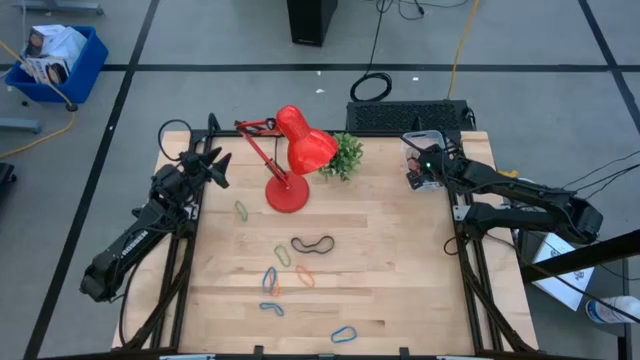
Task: Pick and place rubber bands into bin
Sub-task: Put the bottom orange rubber band into the transparent bin, then put the bottom blue rubber band into the transparent bin
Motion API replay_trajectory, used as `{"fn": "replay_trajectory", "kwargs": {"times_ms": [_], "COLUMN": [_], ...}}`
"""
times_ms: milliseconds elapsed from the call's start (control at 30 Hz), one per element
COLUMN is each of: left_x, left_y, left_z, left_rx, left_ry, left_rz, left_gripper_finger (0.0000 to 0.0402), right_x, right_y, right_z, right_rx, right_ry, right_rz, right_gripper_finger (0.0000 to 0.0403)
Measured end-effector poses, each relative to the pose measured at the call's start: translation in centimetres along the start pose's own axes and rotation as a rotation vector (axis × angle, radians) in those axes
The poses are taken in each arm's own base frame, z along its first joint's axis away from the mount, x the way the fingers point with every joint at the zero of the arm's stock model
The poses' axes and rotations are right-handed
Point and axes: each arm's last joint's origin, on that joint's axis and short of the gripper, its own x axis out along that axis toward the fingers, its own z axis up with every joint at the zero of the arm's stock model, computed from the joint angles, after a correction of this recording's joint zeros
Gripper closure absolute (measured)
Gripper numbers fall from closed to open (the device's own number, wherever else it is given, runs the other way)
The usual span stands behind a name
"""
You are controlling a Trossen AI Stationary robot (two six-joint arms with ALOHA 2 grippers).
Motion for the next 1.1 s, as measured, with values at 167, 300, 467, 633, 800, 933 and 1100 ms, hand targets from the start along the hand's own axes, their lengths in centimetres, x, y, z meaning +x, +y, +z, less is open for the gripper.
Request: {"fn": "replay_trajectory", "kwargs": {"times_ms": [167, 300, 467, 633, 800, 933, 1100], "left_x": [0.0, 0.0, 0.0, 0.0, 0.0, 0.0, 0.0], "left_y": [0.0, 0.0, 0.0, 0.0, 0.0, 0.0, 0.0], "left_z": [0.0, 0.0, 0.0, 0.0, 0.0, 0.0, 0.0], "left_rx": [0.000, 0.000, 0.000, 0.000, 0.013, 0.016, 0.031], "left_ry": [0.000, 0.000, 0.000, 0.000, 0.000, 0.000, 0.000], "left_rz": [0.000, 0.000, 0.000, 0.000, 0.000, 0.000, 0.001], "left_gripper_finger": [0.0172, 0.0172, 0.0172, 0.0172, 0.0172, 0.0172, 0.0172], "right_x": [0.0, -0.1, -1.2, -3.4, -6.2, -7.8, -9.3], "right_y": [0.0, 0.1, 1.6, 3.3, 5.9, 7.8, 9.6], "right_z": [0.0, 0.2, 1.3, 2.8, 2.4, 1.6, 0.7], "right_rx": [0.000, 0.004, -0.098, -0.236, -0.513, -0.622, -0.691], "right_ry": [0.000, -0.023, -0.138, -0.366, -0.569, -0.671, -0.686], "right_rz": [0.000, 0.017, 0.353, 0.774, 1.082, 1.011, 0.972], "right_gripper_finger": [0.0322, 0.0306, 0.0297, 0.0297, 0.0296, 0.0296, 0.0300]}}
